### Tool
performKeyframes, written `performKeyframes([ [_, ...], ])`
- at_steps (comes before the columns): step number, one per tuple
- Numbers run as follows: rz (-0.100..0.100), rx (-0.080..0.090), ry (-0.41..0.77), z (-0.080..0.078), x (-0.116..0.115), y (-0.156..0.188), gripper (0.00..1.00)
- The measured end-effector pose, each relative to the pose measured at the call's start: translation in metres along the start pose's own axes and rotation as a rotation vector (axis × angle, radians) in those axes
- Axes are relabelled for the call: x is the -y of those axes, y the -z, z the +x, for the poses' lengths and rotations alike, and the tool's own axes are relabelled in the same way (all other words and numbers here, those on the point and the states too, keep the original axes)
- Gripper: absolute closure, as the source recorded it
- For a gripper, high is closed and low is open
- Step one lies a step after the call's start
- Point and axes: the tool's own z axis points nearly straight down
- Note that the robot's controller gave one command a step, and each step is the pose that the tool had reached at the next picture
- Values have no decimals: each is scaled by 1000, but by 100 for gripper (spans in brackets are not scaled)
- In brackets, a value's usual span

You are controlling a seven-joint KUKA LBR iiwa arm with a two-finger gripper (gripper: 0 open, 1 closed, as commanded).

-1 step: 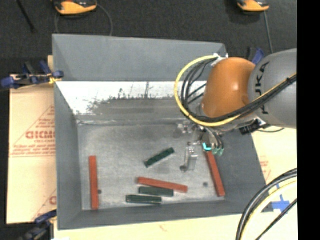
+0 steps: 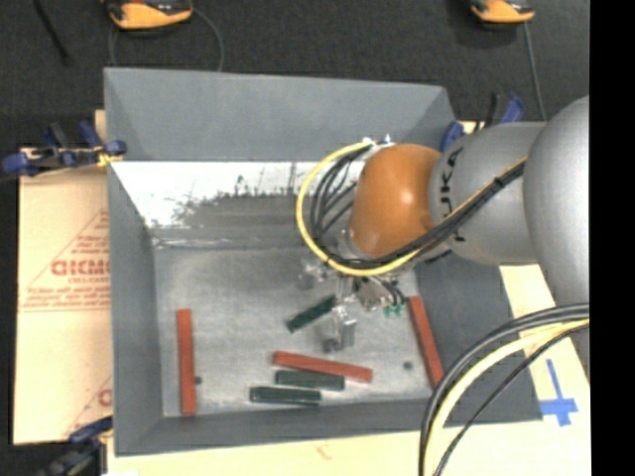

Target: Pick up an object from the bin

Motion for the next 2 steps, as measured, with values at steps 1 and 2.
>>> performKeyframes([
  [1,1,4,-1,-1,1,2,100],
  [2,4,12,24,8,3,189,100],
])
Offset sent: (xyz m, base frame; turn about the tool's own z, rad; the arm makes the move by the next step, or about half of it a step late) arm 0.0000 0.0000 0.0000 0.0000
